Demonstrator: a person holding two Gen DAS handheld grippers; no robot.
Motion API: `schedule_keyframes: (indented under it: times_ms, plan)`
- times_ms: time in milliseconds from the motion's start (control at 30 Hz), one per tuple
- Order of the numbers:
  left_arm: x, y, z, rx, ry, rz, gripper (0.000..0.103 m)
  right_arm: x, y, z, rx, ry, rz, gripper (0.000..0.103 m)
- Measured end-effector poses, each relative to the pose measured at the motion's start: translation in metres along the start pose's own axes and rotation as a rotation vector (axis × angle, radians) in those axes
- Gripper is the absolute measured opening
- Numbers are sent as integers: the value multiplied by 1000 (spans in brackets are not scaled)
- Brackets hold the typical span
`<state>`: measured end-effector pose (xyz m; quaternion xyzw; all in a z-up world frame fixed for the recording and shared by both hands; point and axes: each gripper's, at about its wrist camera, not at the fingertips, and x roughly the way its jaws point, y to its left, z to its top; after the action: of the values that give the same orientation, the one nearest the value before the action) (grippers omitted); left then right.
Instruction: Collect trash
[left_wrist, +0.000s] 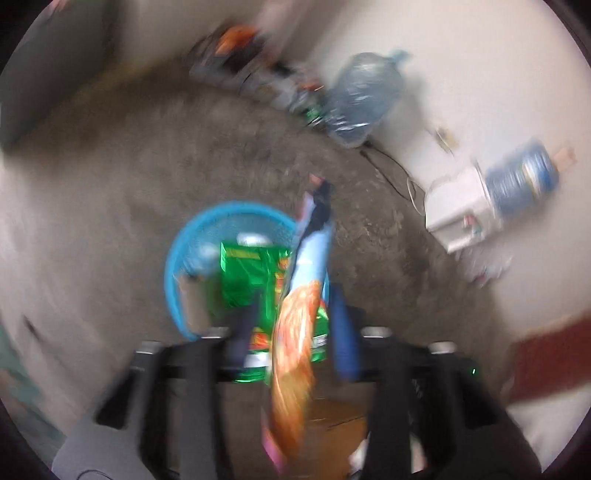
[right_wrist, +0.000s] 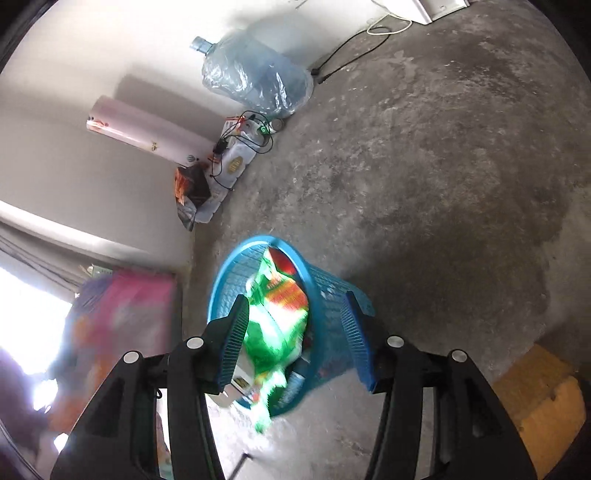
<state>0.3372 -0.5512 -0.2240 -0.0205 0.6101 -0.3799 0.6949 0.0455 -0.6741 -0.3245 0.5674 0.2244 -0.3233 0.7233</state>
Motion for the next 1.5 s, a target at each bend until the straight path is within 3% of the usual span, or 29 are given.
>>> schedule_keyframes:
  times_ms: [100, 200, 400, 500, 633, 733, 800, 933, 1033, 1133, 1333, 1500]
  plan:
    - [50, 37, -5, -223, 135, 24, 57, 0, -7, -5, -7, 35, -15, 51]
    - [61, 64, -17, -328, 152, 73, 56, 1, -5, -6, 3, 61, 11, 51]
    - [13, 59, -4, -215, 120, 95, 57, 11, 56, -11, -205, 73, 60, 41]
    - [-31, 47, 2, -96, 98, 78, 57, 34, 104, -25, -395, 141, 42, 37]
    - [-111, 35, -18, 64, 99, 54, 61, 108, 147, -58, -645, 306, -141, 30]
    - [-178, 35, -48, 135, 76, 20, 64, 178, 144, -84, -766, 459, -375, 25]
    - [-217, 40, -70, 176, 34, 31, 65, 209, 137, -90, -820, 490, -490, 24]
    - [-295, 56, -118, 242, -135, 141, 68, 235, 130, -80, -792, 530, -572, 24]
    - [-336, 69, -144, 215, -238, 190, 68, 241, 130, -77, -817, 542, -597, 24]
    - [-371, 75, -165, 175, -321, 212, 68, 226, 139, -81, -862, 500, -597, 25]
    - [-426, 71, -222, 165, -473, 238, 79, 125, 172, -66, -771, 306, -437, 37]
    - [-450, 73, -275, 160, -530, 240, 83, 7, 219, -94, -944, 182, -332, 38]
